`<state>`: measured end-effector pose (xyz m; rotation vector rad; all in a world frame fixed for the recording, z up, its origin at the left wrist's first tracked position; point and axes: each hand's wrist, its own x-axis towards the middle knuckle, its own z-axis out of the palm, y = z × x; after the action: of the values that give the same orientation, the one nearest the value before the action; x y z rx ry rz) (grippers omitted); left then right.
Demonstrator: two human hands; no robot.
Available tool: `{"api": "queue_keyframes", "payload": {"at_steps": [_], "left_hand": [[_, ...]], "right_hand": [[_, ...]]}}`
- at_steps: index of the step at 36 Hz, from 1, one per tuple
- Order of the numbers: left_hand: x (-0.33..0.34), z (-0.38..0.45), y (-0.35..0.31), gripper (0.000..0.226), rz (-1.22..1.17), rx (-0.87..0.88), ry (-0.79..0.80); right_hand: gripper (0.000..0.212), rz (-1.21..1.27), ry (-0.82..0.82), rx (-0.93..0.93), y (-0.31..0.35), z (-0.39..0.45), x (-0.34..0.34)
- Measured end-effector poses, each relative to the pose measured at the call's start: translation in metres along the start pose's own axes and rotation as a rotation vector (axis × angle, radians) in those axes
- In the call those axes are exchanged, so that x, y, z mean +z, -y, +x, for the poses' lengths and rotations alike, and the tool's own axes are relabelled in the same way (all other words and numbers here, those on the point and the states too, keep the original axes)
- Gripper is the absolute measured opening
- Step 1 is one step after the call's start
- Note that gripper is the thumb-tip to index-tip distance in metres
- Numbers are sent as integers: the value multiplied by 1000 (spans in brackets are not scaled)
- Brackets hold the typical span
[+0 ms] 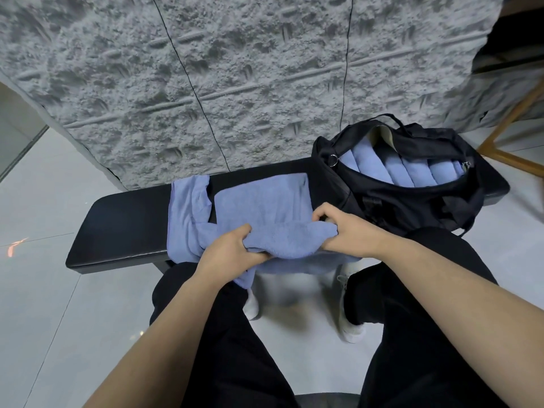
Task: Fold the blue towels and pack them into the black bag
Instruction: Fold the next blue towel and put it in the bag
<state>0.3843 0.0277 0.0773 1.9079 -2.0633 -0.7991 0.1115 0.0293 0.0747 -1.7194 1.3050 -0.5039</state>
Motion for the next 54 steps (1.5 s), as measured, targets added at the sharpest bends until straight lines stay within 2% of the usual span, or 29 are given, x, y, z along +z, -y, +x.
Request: {"api": "queue_keyframes", "payload": {"at_steps": [2,5,7,11,13,16,19,23,26,31,35,38,41,44,48,52,54], "left_hand": [[1,1,1,63,-54,12,-7],[0,2,1,56,-139,14,6],[-1,2,1,47,-195,3,22],[-3,3,-4,13,-338,12,-5],[-4,4,-5,7,-394,-10,-45],[-5,6,-3,18,-462,-28,-131],[-8,7,-1,17,-510,-14,-203],[-11,11,-1,7,-584,-7,-181],[-11,16,3,15,-580,-15,-152],[-11,27,7,6,-541,-114,-226],[-15,40,16,23,-512,-161,-277],[-17,50,23,21,-546,-148,-330],[-18,62,30,11,-629,-196,-371],[-23,77,37,27,-785,-295,-350],[-24,103,54,27,-916,-404,-330],[-18,134,67,22,-921,-467,-282],[-14,147,73,29,-909,-466,-250]], "right_hand": [[17,30,-1,5,2,0,0],[6,40,-40,26,7,0,-1],[12,62,-43,77,9,0,-2],[18,141,-80,173,10,2,-5],[21,104,-135,169,9,5,-5],[21,72,-173,162,10,8,-4],[23,106,-196,189,13,11,-4],[28,237,-277,202,14,17,-5],[27,293,-372,211,10,27,-7],[10,222,-419,191,2,43,-5],[16,181,-445,190,1,57,-2],[18,138,-492,169,1,69,-4],[10,108,-486,143,1,83,-7],[5,151,-478,151,0,100,-9],[17,150,-480,179,-3,125,-12],[21,168,-413,224,-12,152,-9],[22,234,-367,266,-17,165,-7]]}}
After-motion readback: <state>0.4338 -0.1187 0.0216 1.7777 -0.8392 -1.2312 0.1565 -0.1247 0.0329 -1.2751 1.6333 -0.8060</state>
